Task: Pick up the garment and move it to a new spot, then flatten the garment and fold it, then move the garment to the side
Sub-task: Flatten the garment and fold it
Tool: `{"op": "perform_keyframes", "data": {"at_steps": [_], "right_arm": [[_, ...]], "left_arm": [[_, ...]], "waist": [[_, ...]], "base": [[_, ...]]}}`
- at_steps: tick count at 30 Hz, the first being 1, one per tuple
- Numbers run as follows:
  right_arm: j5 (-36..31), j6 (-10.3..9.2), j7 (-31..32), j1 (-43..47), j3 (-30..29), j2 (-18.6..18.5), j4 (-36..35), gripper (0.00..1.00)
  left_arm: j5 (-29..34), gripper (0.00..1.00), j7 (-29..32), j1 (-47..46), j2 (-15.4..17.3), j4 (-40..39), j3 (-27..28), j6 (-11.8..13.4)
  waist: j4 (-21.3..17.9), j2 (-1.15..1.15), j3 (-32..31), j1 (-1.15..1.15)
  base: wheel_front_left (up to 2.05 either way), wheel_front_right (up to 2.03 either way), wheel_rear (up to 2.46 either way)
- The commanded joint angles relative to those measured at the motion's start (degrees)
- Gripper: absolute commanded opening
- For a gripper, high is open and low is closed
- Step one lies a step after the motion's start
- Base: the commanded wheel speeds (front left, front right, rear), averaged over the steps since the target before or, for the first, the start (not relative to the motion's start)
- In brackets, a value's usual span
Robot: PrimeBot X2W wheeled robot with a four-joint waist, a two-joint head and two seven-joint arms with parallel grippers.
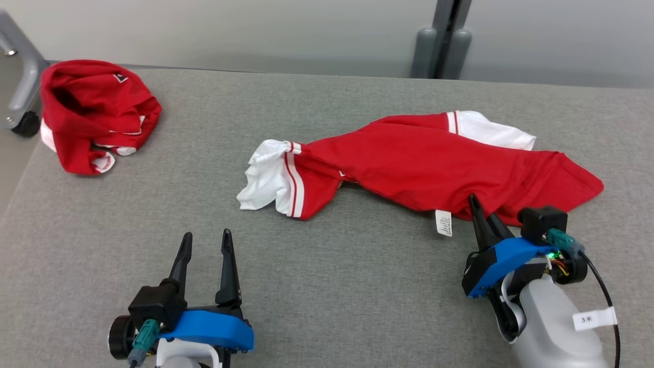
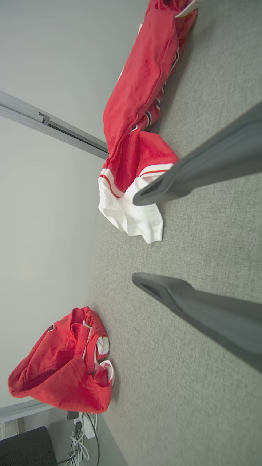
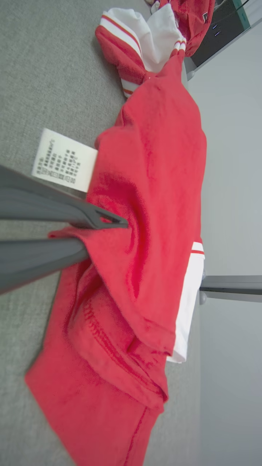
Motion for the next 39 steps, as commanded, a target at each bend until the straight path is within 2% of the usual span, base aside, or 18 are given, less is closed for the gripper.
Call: {"op": "perform_keyframes", "data": {"at_steps": [1, 6, 11, 14, 17, 21, 23, 24, 25, 30, 35, 39], "right_arm": [[0.93, 0.01, -0.41, 3.31, 0.83, -0.15, -3.82, 0.0], [0.9, 0.01, -0.17, 10.13, 1.21, -0.21, -13.22, 0.0], [-1.16, 0.01, 6.21, 20.97, -1.02, -0.17, -26.29, 0.0], [0.39, 0.01, 10.38, 26.09, -2.27, -0.15, -32.82, 0.0], [1.69, 0.01, 13.1, 29.36, -3.74, -0.16, -36.52, 0.0], [1.77, 0.01, 13.68, 31.18, -6.19, -0.16, -37.35, 0.0], [1.42, 0.01, 13.19, 31.57, -6.71, -0.14, -36.45, 0.35], [1.83, 0.01, 12.83, 31.59, -7.01, -0.16, -36.13, 0.62], [2.02, 0.01, 12.33, 31.5, -7.26, -0.18, -35.79, 1.0], [2.14, 0.01, 10.32, 30.94, -9.46, -0.42, -36.04, 1.0], [0.6, 0.01, 8.31, 29.0, -13.25, -1.36, -40.86, 1.0], [-0.18, 0.01, 8.56, 26.87, -13.21, -1.25, -45.4, 1.0]], "left_arm": [[0.22, 1.0, -0.15, 0.32, -0.04, -0.45, 0.68, 0.29], [0.74, 1.0, -0.15, 0.76, -0.04, -0.62, 1.69, 0.14], [1.29, 1.0, -0.16, 1.02, -0.02, -1.09, 2.7, -0.16], [1.54, 1.0, -0.15, 0.56, -0.03, -1.09, 2.75, -0.51], [1.8, 1.0, -0.15, 0.04, -0.02, -0.93, 2.58, -0.68], [1.84, 1.0, -0.16, -0.35, -0.03, -0.75, 2.52, -1.02], [2.0, 1.0, -0.15, -0.32, -0.02, -0.61, 2.51, -1.16], [1.99, 1.0, -0.15, -0.3, -0.03, -0.59, 2.43, -1.15], [1.75, 1.0, -0.15, -0.27, -0.03, -0.65, 2.27, -1.22], [-0.27, 1.0, -0.16, -0.52, -0.03, -0.52, 0.76, -2.12], [-0.62, 1.0, 0.63, -3.02, -0.02, 2.7, -2.01, -3.22], [-0.57, 1.0, 3.7, -7.12, 0.37, 7.42, -2.99, -3.61]], "waist": [[-1.21, 0.0, -0.48, 0.0], [-3.76, 0.0, -1.0, 0.0], [-6.73, 0.0, -1.39, 0.0], [-7.84, 0.0, -1.33, 0.0], [-8.1, 0.0, -1.07, 0.0], [-7.98, 0.0, -0.82, 0.0], [-7.84, 0.0, -0.75, 0.0], [-7.78, 0.0, -0.75, 0.0], [-7.75, 0.0, -0.77, 0.0], [-8.05, 0.0, -0.96, 0.0], [-8.99, 0.0, -1.02, 0.0], [-10.07, 0.0, -0.44, 0.0]], "base": [[0.0, 0.0, 0.0], [0.0, 0.0, 0.0], [0.0, 0.0, 0.0], [0.0, 0.0, 0.0], [0.0, 0.0, 0.0], [0.0, 0.0, 0.0], [0.0, 0.0, 0.0], [0.0, 0.0, 0.0], [0.0, 0.0, 0.0], [0.0, 0.0, 0.0], [0.0, 0.0, 0.0], [0.0, 0.0, 0.0]]}}
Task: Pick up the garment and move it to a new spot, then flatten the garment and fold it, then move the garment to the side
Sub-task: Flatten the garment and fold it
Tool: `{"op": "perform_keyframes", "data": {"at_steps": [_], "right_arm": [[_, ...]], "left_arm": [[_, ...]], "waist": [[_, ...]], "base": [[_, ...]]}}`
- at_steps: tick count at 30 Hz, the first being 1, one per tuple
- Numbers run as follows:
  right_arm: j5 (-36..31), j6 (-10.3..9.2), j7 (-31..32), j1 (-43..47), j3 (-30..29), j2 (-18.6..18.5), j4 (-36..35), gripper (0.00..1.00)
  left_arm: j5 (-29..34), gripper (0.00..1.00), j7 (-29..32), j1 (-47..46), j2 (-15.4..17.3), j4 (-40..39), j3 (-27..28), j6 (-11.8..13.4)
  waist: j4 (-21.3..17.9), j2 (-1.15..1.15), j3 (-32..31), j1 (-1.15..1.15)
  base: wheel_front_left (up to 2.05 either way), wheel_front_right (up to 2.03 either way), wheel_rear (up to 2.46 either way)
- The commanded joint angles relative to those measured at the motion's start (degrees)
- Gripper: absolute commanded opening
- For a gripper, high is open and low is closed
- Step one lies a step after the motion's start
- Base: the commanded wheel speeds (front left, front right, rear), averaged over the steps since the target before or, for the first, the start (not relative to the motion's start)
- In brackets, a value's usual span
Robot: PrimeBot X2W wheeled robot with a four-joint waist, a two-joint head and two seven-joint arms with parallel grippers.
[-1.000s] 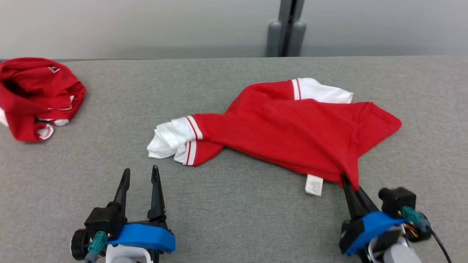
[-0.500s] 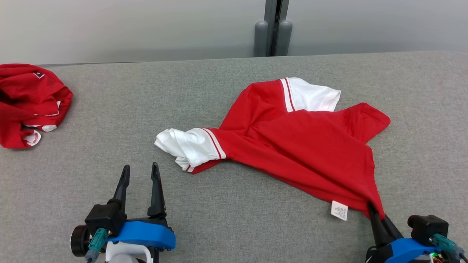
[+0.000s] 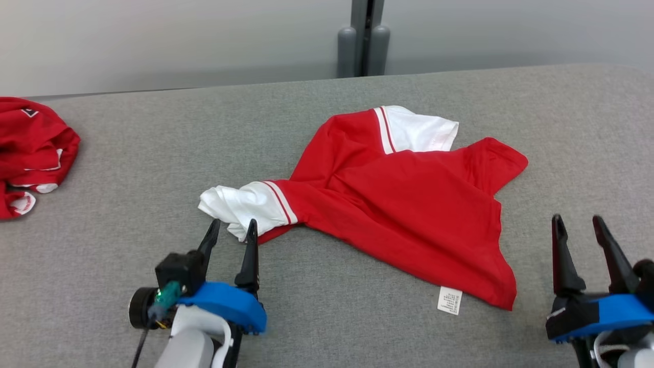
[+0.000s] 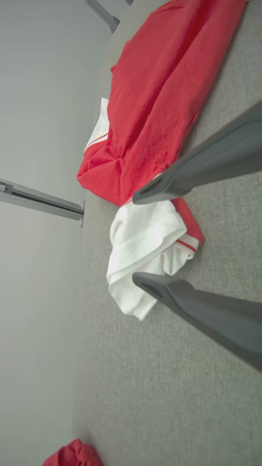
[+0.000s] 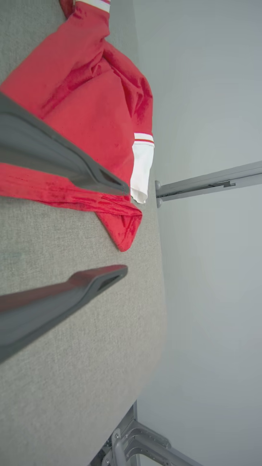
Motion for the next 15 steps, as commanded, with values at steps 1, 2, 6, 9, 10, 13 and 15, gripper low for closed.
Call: {"op": "perform_keyframes", "data": {"at_steps": [1, 2, 6, 9, 10, 13, 15], "right_arm": [[-0.28, 0.03, 0.34, -1.22, 0.54, 0.02, -1.58, 1.0], [-0.56, 0.03, 0.54, -1.76, 1.03, 0.06, -2.56, 1.0], [-0.7, 0.02, 1.7, -3.39, 2.88, 0.28, -5.44, 1.0], [-0.6, 0.02, 2.07, -4.21, 3.79, 0.43, -6.37, 1.0], [-0.55, 0.02, 2.11, -4.43, 3.94, 0.45, -6.52, 1.0], [-0.43, 0.03, 2.06, -4.61, 4.01, 0.51, -6.6, 1.0], [-0.58, 0.02, 1.94, -4.63, 3.89, 0.54, -6.24, 1.0]], "left_arm": [[-0.89, 1.0, 1.26, -2.36, 0.2, 1.95, 0.44, 0.04], [-1.7, 1.0, 2.13, -3.42, 0.2, 3.35, 1.0, 0.12], [-4.24, 1.0, 5.03, -7.49, 0.22, 8.41, 2.99, 0.53], [-6.04, 1.0, 5.7, -9.84, 0.29, 10.98, 4.08, -0.35], [-6.99, 1.0, 5.78, -10.41, 0.27, 11.6, 4.38, -0.89], [-10.32, 1.0, 6.54, -12.01, 0.01, 12.56, 4.26, -2.89], [-13.38, 1.0, 7.51, -12.75, -0.07, 12.71, 3.68, -3.98]], "waist": [[-0.45, 0.0, 0.35, 0.0], [-0.74, 0.0, 0.61, 0.0], [-1.93, 0.0, 1.89, 0.0], [-2.5, 0.0, 2.97, 0.0], [-2.58, 0.0, 3.22, 0.0], [-2.7, 0.0, 3.86, 0.0], [-2.66, 0.0, 4.09, 0.0]], "base": [[0.0, 0.0, 0.0], [0.0, 0.0, 0.0], [0.0, 0.0, 0.0], [0.0, 0.0, 0.0], [0.0, 0.0, 0.0], [0.0, 0.0, 0.0], [0.0, 0.0, 0.0]]}}
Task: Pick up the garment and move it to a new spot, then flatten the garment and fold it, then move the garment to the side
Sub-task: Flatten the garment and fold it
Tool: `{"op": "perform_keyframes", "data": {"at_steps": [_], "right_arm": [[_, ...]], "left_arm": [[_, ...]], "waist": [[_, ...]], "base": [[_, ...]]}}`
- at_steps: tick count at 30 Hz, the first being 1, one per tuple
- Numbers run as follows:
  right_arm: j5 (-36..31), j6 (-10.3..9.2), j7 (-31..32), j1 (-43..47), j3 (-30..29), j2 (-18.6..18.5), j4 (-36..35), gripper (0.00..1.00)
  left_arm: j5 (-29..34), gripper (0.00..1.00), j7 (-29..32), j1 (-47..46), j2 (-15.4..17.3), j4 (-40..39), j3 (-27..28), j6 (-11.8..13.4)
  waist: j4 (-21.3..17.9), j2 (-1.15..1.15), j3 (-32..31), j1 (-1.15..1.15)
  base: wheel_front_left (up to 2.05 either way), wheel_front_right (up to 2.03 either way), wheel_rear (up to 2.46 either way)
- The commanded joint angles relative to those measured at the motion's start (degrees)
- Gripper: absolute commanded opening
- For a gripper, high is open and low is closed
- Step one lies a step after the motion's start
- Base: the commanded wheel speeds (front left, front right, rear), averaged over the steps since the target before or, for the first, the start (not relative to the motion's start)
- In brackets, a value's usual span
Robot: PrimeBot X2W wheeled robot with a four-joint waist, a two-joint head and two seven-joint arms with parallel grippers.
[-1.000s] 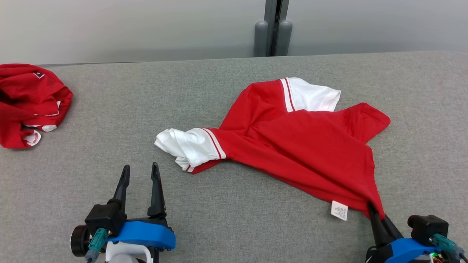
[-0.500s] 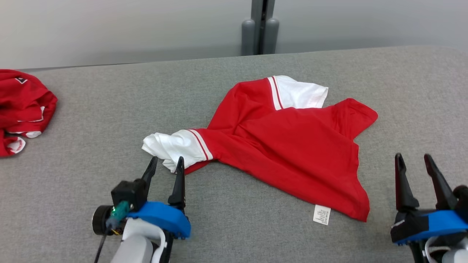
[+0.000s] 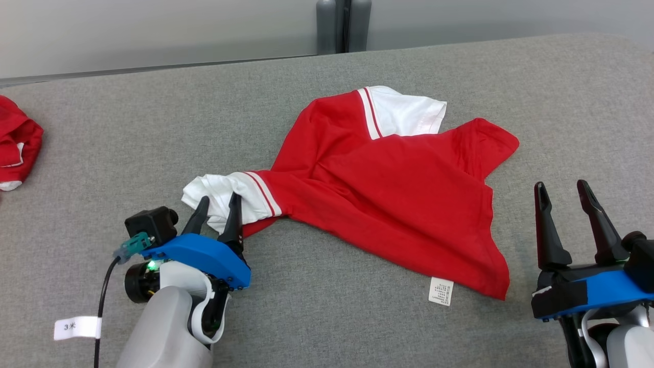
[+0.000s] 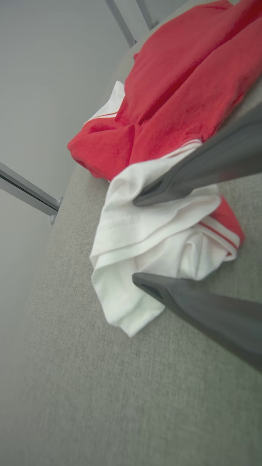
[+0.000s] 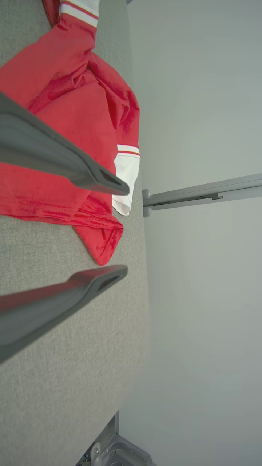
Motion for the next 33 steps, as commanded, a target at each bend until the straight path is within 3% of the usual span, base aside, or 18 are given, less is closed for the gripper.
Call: {"op": "perform_keyframes", "data": {"at_steps": [1, 5, 6, 8, 10, 13, 16, 27, 32, 33], "right_arm": [[-0.25, 0.01, -0.21, -0.42, -0.14, 0.17, 0.22, 1.0], [-0.3, 0.01, -0.45, -0.76, 0.36, 0.26, 0.99, 1.0], [-0.27, 0.01, -0.53, -0.88, 0.5, 0.28, 1.13, 1.0], [-0.22, 0.01, -0.71, -0.97, 0.67, 0.32, 1.43, 1.0], [-0.06, 0.01, -1.13, -1.09, 0.92, 0.36, 1.6, 1.0], [-0.08, 0.01, -1.69, -1.03, 0.86, 0.39, 1.86, 1.0], [-0.19, 0.01, -2.08, -0.55, 0.34, 0.39, 2.18, 1.0], [-0.51, 0.01, -2.81, 2.43, 0.12, 0.57, 3.76, 1.0], [-0.38, 0.01, -3.25, 3.25, 0.2, 0.65, 4.99, 1.0], [-0.18, 0.01, -3.52, 3.53, 0.22, 0.67, 5.55, 1.0]], "left_arm": [[-2.82, 1.0, 1.0, -1.18, -0.1, 0.09, -0.65, -0.76], [-6.53, 1.0, 3.86, -1.86, -0.18, 0.79, -3.21, -1.49], [-6.76, 0.89, 4.25, -1.93, -0.18, 0.99, -3.86, -1.52], [-7.32, 0.49, 5.15, -1.71, -0.18, 1.51, -5.14, -1.54], [-7.43, 0.4, 5.02, -1.65, -0.17, 1.43, -6.27, -1.62], [-6.65, 0.15, 2.82, -1.85, -0.17, 0.75, -6.82, -1.24], [-5.02, 0.02, -0.45, -2.04, 0.42, -0.45, -7.09, -0.2], [6.52, 0.0, -8.88, 8.26, 6.82, -11.61, -13.54, 3.09], [6.68, 0.0, -9.37, 14.61, 6.26, -13.26, -15.21, 3.83], [6.97, 0.09, -9.36, 16.86, 5.89, -12.82, -16.18, 3.9]], "waist": [[0.08, 0.0, 0.11, 0.0], [0.1, 0.0, -0.1, 0.0], [0.11, 0.0, -0.19, 0.0], [0.13, 0.0, -0.38, 0.0], [0.15, 0.0, -0.59, 0.0], [0.28, 0.0, -0.96, 0.0], [0.8, 0.0, -1.53, 0.0], [4.85, 0.0, -4.62, 0.0], [5.72, 0.0, -5.36, 0.0], [5.97, 0.0, -5.61, 0.0]], "base": [[0.0, 0.0, 0.0], [0.0, 0.0, 0.0], [0.0, 0.0, 0.0], [0.0, 0.0, 0.0], [0.0, 0.0, 0.0], [0.0, 0.0, 0.0], [0.0, 0.0, 0.0], [0.0, 0.0, 0.0], [0.0, 0.0, 0.0], [0.0, 0.0, 0.0]]}}
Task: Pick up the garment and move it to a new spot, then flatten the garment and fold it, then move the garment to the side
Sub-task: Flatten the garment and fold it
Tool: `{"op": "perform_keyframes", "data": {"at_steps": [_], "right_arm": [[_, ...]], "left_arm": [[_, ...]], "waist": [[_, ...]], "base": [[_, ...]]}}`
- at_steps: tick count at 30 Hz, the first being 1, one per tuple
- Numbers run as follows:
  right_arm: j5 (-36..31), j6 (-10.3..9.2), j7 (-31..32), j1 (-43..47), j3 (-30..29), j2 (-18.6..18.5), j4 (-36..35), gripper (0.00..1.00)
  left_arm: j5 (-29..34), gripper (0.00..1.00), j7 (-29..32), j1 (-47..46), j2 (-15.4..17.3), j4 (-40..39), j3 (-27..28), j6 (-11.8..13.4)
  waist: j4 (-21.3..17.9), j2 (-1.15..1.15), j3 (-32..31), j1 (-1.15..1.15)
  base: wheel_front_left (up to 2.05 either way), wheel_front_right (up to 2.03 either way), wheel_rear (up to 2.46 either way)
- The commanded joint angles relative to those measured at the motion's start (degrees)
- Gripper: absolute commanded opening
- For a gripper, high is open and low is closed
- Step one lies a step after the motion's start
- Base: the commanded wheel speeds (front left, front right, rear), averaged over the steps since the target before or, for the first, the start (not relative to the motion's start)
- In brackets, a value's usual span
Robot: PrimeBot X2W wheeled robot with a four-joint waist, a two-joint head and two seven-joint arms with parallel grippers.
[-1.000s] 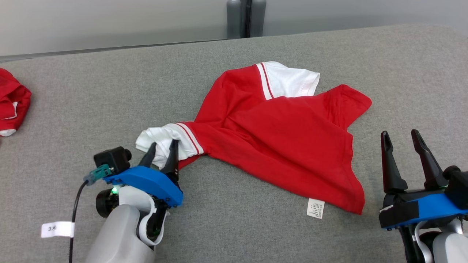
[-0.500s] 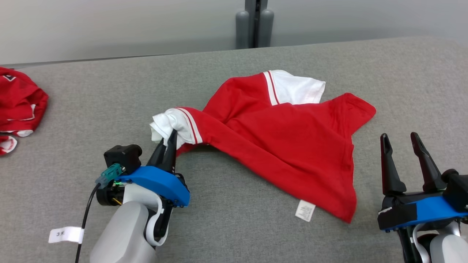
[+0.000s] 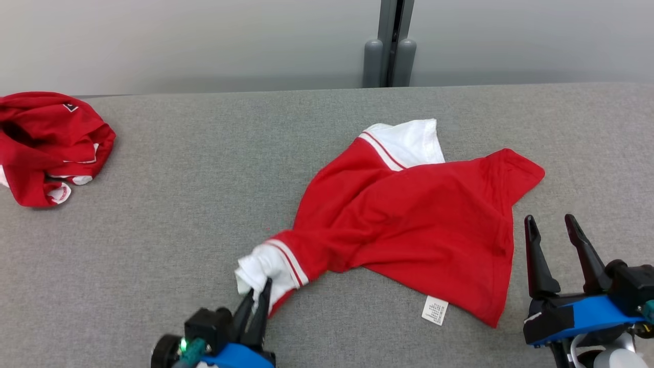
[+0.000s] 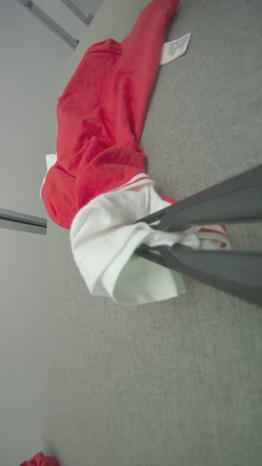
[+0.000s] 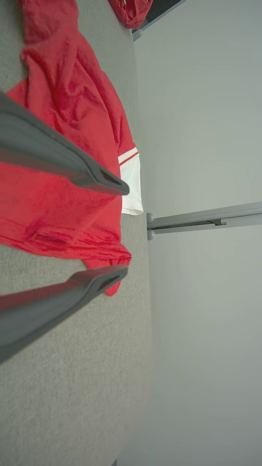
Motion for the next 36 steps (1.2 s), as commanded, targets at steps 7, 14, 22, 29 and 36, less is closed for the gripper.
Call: {"op": "perform_keyframes", "data": {"at_steps": [7, 14, 22, 29, 36], "right_arm": [[-0.03, 0.01, -0.69, 0.44, -0.72, 0.11, 1.35, 1.0], [-0.38, 0.01, -0.54, 0.12, -1.23, 0.12, 1.29, 1.0], [-0.79, 0.01, 0.2, -0.92, -1.26, 0.12, 0.25, 1.0], [-1.11, 0.01, 0.55, -2.3, -1.2, 0.1, -0.44, 1.0], [-0.92, 0.01, 0.08, -3.54, -0.93, 0.12, -0.44, 1.0]], "left_arm": [[0.89, 1.0, -0.31, 3.24, 0.43, -3.06, -3.98, -2.62], [1.6, 1.0, 0.24, 1.33, 3.24, -15.19, -2.69, -2.28], [1.41, 1.0, 12.33, -8.88, 6.2, -16.23, -1.4, -2.22], [-2.2, 1.0, 25.53, -19.03, 4.07, -4.11, -3.57, -4.14], [-3.46, 1.0, 32.77, -25.42, 3.51, 4.25, -5.11, -4.67]], "waist": [[0.77, 0.0, -0.74, 0.0], [0.04, 0.0, -0.94, 0.0], [-2.99, 0.0, 1.15, 0.0], [-5.48, 0.0, 4.71, 0.0], [-6.58, 0.0, 7.34, 0.0]], "base": [[0.0, 0.0, 0.0], [0.0, 0.0, 0.0], [0.0, 0.0, 0.0], [0.0, 0.0, 0.0], [0.0, 0.0, 0.0]]}}
